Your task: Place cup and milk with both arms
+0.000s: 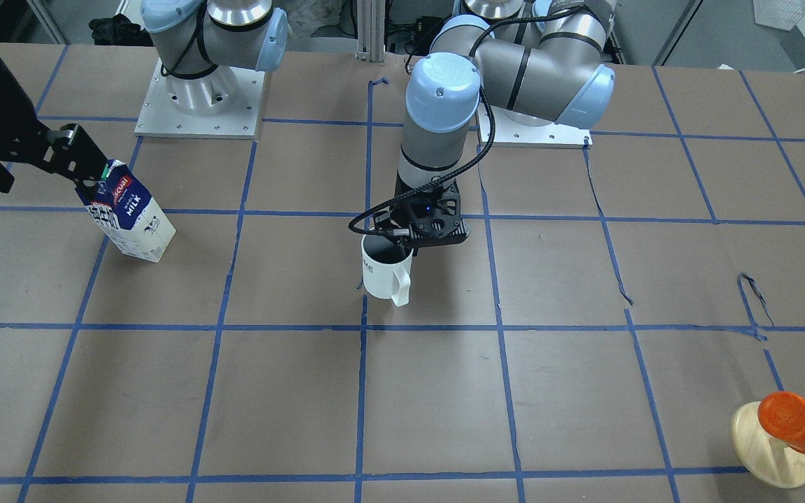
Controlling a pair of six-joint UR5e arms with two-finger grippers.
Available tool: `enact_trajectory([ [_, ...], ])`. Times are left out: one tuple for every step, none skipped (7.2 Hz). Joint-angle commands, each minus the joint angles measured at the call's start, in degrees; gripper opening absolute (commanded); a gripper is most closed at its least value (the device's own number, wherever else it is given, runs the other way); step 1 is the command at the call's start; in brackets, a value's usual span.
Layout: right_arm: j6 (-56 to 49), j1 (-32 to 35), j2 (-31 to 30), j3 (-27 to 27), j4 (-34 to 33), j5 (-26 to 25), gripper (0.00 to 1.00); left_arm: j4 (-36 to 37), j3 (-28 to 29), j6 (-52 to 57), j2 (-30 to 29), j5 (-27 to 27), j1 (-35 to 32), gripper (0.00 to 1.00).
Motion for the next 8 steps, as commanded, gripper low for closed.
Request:
enact_trajectory([
  [-0.10, -4.16, -3.53, 5.95, 1.61, 0.19, 0.98, 0.59, 6.46, -4.48, -6.91, 0.23, -0.67, 0.00],
  [-0.36, -5.21, -5.37, 9.55, 1.00, 0.45, 0.97, 0.59, 6.30, -4.51, -7.72, 0.40, -0.85, 0.00],
  [-0.45, -6.70, -6.00, 11.68, 0.47, 1.76, 0.96, 0.59, 5.95, -4.69, -8.07, 0.23, -0.85, 0.00],
  [-0.37, -7.76, -6.53, 13.44, 0.46, 1.94, 0.96, 0.76, 5.86, -4.60, -8.95, 0.49, -0.85, 0.02],
  [-0.28, -8.21, -6.80, 16.07, 0.29, 2.03, 0.96, 1.38, 5.95, -4.69, -9.91, 0.49, -0.85, 0.36],
  [-0.10, -8.21, -7.23, 19.31, -1.54, 2.82, 0.94, 1.73, 6.47, -4.17, -9.66, 0.40, -0.85, 0.43],
  [-0.10, -8.30, -8.54, 22.65, -3.12, 2.74, 0.93, 1.73, 6.91, -3.99, -9.40, 0.32, -0.85, 0.51],
  [-0.45, -9.08, -9.25, 24.86, -5.31, 1.87, 0.93, 1.73, 7.52, -3.90, -8.26, -0.03, -0.07, 0.61],
])
